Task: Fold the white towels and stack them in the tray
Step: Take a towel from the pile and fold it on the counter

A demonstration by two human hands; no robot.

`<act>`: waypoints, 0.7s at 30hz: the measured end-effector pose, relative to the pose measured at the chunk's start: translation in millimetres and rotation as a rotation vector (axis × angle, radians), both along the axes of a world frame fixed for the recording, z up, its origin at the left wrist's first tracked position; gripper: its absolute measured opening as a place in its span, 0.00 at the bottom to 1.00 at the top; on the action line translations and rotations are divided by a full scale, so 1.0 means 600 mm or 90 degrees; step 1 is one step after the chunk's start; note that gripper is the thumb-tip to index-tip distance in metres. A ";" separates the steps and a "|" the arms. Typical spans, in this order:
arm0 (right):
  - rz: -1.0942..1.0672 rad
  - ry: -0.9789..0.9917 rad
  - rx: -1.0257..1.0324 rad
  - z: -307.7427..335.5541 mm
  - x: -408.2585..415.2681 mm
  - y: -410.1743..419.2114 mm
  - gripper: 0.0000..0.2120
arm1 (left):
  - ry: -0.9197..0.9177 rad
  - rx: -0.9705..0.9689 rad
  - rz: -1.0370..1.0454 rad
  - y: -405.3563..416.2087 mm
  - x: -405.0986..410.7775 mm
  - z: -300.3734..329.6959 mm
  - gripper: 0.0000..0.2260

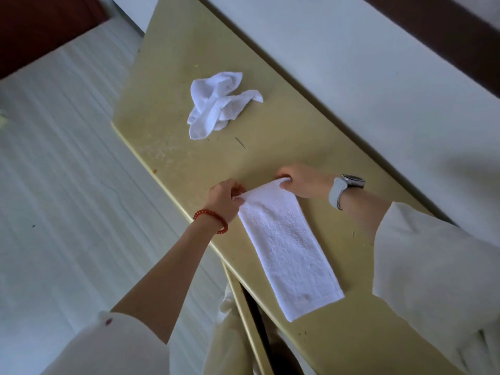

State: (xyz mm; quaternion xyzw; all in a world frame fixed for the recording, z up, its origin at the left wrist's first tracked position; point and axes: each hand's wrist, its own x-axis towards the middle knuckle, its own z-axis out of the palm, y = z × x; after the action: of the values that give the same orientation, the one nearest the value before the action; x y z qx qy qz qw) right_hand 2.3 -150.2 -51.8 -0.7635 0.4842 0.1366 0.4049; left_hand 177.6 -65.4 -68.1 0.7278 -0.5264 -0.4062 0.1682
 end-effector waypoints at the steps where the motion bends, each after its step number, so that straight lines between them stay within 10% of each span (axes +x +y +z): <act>1: -0.005 0.004 -0.004 0.003 0.000 -0.004 0.12 | 0.009 -0.014 0.011 -0.004 0.000 0.003 0.11; 11: -0.122 -0.233 -0.321 0.031 -0.039 0.027 0.02 | -0.103 -0.324 0.027 -0.006 -0.021 0.046 0.14; 21: -0.092 -0.279 -0.294 -0.023 -0.138 0.200 0.13 | -0.111 -0.451 -0.169 0.149 -0.066 -0.005 0.13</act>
State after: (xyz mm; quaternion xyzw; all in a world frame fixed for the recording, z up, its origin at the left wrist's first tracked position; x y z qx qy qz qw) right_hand -80.4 -30.1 -65.7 -0.8100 0.4564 -0.1737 0.3246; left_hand 137.8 23.8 -71.1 0.5821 -0.7358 -0.1541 0.3098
